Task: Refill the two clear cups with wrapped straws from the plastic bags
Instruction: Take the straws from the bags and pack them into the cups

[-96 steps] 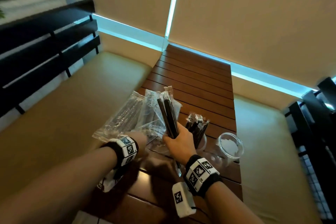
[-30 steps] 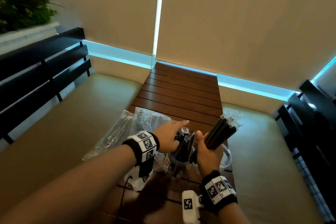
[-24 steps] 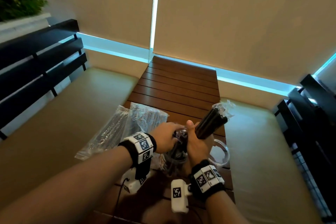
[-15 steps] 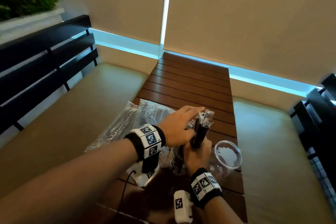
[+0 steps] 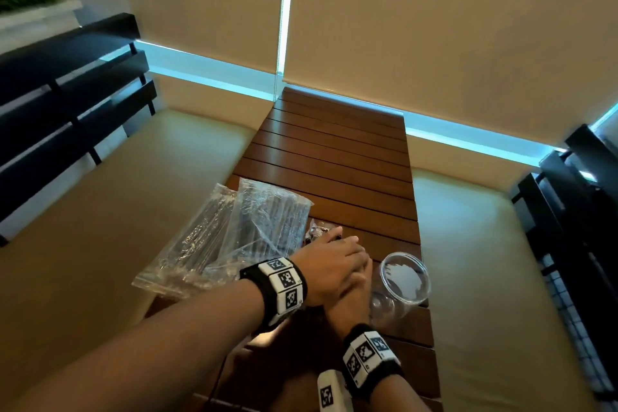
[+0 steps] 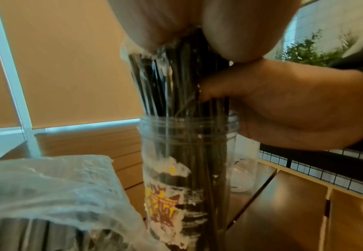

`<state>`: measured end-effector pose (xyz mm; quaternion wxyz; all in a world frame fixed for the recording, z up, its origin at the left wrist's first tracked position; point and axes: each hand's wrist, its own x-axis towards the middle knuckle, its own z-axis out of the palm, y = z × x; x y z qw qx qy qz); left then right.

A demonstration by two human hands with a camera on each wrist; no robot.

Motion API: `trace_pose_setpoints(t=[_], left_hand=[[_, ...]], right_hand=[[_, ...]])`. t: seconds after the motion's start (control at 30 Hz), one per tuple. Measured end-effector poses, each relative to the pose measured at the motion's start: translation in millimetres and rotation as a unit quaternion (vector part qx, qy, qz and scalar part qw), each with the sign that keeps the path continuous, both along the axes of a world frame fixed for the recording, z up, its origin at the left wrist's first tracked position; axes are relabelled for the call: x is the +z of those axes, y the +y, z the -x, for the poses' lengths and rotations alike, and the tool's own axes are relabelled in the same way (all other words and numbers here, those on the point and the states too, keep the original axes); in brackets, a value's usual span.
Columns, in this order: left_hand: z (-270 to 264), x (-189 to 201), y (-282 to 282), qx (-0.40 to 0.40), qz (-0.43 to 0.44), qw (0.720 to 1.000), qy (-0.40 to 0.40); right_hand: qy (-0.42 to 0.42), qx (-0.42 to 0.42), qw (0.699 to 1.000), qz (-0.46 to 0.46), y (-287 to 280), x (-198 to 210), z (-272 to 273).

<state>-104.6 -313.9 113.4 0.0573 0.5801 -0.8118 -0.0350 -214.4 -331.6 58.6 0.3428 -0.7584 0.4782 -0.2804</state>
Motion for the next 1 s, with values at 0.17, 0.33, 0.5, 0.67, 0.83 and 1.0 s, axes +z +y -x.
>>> trace_pose_setpoints(t=[0.17,0.33,0.5,0.67,0.83,1.0], left_hand=[[6.5,-2.1,0.6,0.020,-0.030,0.999,-0.034],[0.2,-2.4,-6.5,0.044,-0.054,0.995,-0.068],[-7.4,21.1,5.0,0.105,0.020,0.989,0.102],[-88.9,33.9,15.9,0.294,0.038,0.913,0.282],[-136.7,1.8,48.0,0.371,-0.160,0.915,0.027],[-140.2,-43.9,66.1,0.354,-0.235,0.904,-0.043]], right_hand=[[0.040,0.014,0.999,0.021,-0.8,-8.9,8.7],[-0.014,0.025,0.999,0.031,3.1,-6.8,11.3],[-0.110,-0.011,0.991,0.080,2.9,9.1,17.2],[-0.139,-0.036,0.973,0.182,10.9,47.1,-1.8],[-0.075,0.083,0.945,0.308,30.5,73.9,-47.1],[0.154,0.295,0.936,0.114,43.7,61.4,-75.2]])
